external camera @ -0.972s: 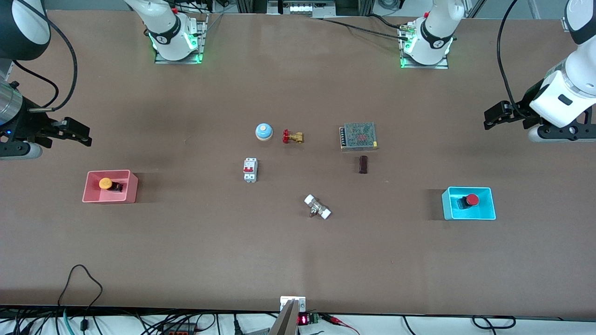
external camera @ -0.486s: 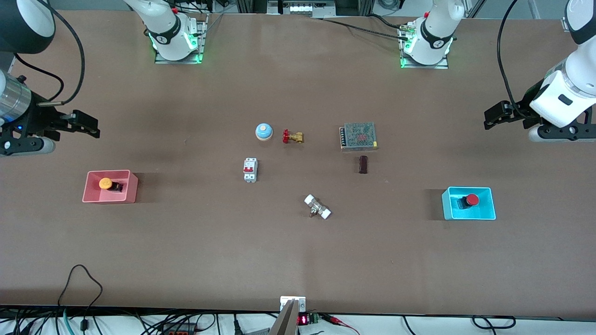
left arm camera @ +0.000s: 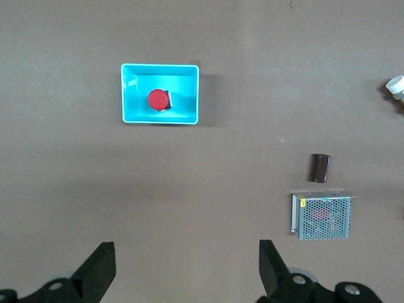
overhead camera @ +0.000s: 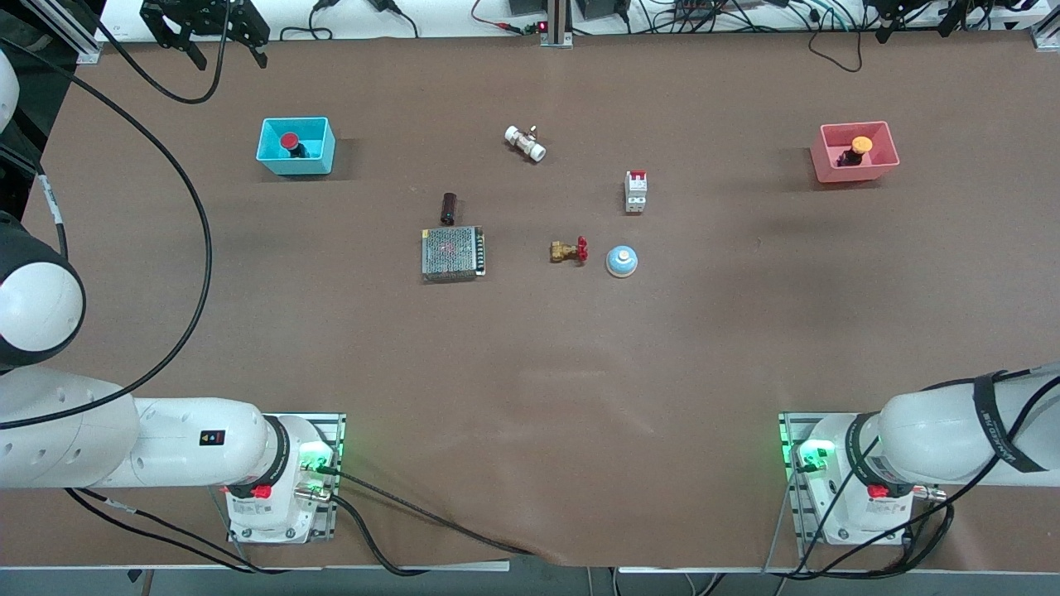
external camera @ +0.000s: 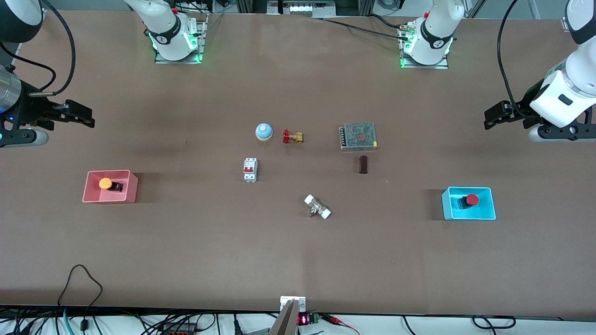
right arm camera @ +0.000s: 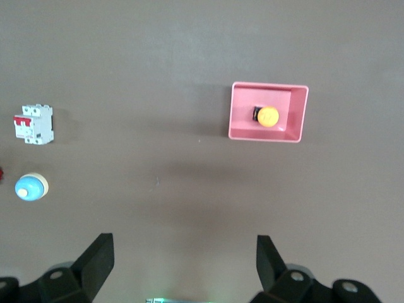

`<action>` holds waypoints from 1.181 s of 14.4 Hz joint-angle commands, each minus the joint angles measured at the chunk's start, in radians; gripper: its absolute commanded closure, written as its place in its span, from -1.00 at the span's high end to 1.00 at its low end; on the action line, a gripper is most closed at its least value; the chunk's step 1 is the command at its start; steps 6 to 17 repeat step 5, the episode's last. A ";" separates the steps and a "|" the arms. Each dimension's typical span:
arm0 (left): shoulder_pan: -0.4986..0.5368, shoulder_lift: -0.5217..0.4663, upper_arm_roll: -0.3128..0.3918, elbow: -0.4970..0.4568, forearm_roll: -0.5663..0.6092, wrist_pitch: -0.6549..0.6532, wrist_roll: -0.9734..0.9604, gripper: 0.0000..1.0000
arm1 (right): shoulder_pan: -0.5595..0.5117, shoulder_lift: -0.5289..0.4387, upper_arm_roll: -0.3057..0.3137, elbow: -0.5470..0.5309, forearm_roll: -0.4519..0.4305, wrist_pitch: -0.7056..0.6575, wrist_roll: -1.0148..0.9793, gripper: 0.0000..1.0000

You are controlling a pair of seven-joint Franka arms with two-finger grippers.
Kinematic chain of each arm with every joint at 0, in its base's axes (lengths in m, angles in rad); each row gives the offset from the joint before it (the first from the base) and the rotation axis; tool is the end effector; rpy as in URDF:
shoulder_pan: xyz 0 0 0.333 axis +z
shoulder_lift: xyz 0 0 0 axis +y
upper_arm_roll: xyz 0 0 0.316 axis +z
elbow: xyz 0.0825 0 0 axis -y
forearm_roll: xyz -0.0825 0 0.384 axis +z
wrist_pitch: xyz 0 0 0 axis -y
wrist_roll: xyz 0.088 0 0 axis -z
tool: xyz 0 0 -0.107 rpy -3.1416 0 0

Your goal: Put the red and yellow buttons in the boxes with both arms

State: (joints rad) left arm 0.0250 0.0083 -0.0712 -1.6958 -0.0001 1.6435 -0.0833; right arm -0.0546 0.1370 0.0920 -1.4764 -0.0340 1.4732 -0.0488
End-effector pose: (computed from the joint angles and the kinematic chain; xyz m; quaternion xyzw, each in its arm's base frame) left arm 0.5574 -0.0256 0.5669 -0.9994 -0.0185 0.0302 0.0016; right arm 0.5840 0.0143 0.5829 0.9966 0.0425 -0.0698 0.0103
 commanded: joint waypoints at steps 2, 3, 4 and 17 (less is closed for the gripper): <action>0.006 -0.007 0.001 0.013 -0.011 -0.021 0.020 1.00 | 0.004 -0.005 -0.006 0.018 0.006 -0.039 0.012 1.00; 0.006 -0.007 -0.001 0.013 -0.011 -0.021 0.020 1.00 | 0.004 -0.005 -0.006 0.018 0.006 -0.039 0.012 1.00; 0.006 -0.007 0.001 0.013 -0.011 -0.021 0.019 1.00 | 0.004 -0.005 -0.006 0.016 0.006 -0.039 0.012 1.00; 0.006 -0.005 0.001 0.013 -0.011 -0.021 0.020 1.00 | 0.004 -0.005 -0.006 0.016 0.006 -0.039 0.012 1.00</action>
